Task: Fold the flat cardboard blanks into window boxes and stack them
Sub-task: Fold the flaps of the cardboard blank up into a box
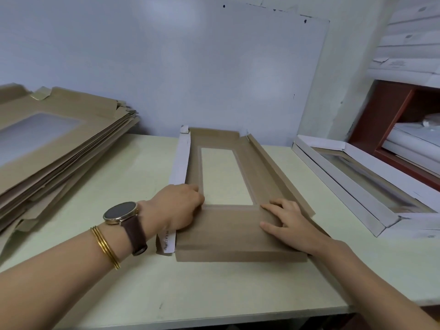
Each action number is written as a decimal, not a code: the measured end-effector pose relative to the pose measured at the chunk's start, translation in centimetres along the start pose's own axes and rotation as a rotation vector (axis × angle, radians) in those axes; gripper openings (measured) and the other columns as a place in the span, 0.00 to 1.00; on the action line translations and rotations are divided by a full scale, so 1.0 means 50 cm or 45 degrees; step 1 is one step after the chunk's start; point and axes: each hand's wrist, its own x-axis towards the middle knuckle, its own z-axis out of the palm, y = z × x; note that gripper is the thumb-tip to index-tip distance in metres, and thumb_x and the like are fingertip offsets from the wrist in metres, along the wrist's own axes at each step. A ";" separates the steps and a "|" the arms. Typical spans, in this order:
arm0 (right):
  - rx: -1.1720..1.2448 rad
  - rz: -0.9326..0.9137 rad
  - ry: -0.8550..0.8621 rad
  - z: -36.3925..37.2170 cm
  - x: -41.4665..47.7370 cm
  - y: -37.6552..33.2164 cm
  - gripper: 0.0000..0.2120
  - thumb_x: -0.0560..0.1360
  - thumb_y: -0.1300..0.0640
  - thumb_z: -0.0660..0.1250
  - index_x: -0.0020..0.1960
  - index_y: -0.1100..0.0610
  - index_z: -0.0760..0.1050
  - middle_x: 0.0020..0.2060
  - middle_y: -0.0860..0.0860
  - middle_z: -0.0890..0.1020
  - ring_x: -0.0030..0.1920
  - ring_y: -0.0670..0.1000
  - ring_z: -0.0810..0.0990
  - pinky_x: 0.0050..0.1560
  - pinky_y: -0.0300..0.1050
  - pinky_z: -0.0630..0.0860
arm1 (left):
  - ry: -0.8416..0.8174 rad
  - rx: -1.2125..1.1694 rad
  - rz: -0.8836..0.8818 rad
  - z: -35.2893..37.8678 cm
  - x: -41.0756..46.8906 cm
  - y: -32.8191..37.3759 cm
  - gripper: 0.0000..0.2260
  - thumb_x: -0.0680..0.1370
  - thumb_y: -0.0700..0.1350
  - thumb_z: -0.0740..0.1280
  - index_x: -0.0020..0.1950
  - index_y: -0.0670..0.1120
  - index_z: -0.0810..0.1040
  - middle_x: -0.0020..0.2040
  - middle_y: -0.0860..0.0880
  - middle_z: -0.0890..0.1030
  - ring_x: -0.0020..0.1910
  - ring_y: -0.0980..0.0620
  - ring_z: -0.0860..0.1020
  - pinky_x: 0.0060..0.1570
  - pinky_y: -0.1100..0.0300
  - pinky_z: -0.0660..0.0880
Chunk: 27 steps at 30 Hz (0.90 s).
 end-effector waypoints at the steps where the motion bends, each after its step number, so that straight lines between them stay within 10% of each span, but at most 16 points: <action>1: -0.005 -0.017 0.020 -0.001 -0.001 0.000 0.26 0.79 0.47 0.64 0.74 0.50 0.65 0.70 0.50 0.63 0.71 0.47 0.53 0.66 0.36 0.56 | -0.005 0.042 -0.022 -0.003 -0.004 -0.004 0.14 0.76 0.40 0.57 0.58 0.49 0.75 0.53 0.50 0.73 0.54 0.48 0.75 0.47 0.57 0.68; 7: -0.045 -0.199 0.134 -0.016 -0.012 0.006 0.17 0.76 0.50 0.69 0.64 0.51 0.75 0.55 0.46 0.72 0.56 0.42 0.64 0.52 0.24 0.59 | 0.110 0.293 0.135 -0.019 -0.036 -0.033 0.15 0.71 0.37 0.60 0.54 0.50 0.75 0.51 0.51 0.74 0.52 0.48 0.74 0.55 0.59 0.64; 11: 0.024 -0.253 0.136 -0.032 -0.025 0.017 0.07 0.76 0.55 0.69 0.54 0.51 0.80 0.45 0.45 0.77 0.51 0.41 0.74 0.53 0.34 0.69 | 0.015 0.083 0.231 -0.009 -0.063 -0.056 0.12 0.73 0.37 0.62 0.52 0.49 0.76 0.50 0.52 0.75 0.50 0.49 0.76 0.42 0.61 0.68; 15: 0.278 -0.151 -0.004 -0.051 -0.039 0.036 0.09 0.77 0.59 0.68 0.54 0.48 0.80 0.53 0.42 0.81 0.56 0.38 0.77 0.61 0.39 0.73 | -0.117 -0.399 0.077 -0.004 -0.084 -0.069 0.25 0.70 0.35 0.61 0.64 0.52 0.76 0.61 0.54 0.77 0.61 0.53 0.75 0.60 0.61 0.71; 27: 0.344 0.008 -0.273 -0.072 -0.039 0.049 0.29 0.72 0.74 0.61 0.64 0.47 0.75 0.70 0.40 0.68 0.67 0.39 0.70 0.66 0.50 0.73 | -0.445 -0.768 0.017 -0.025 -0.090 -0.039 0.36 0.68 0.45 0.73 0.75 0.56 0.64 0.77 0.54 0.55 0.76 0.58 0.55 0.69 0.66 0.57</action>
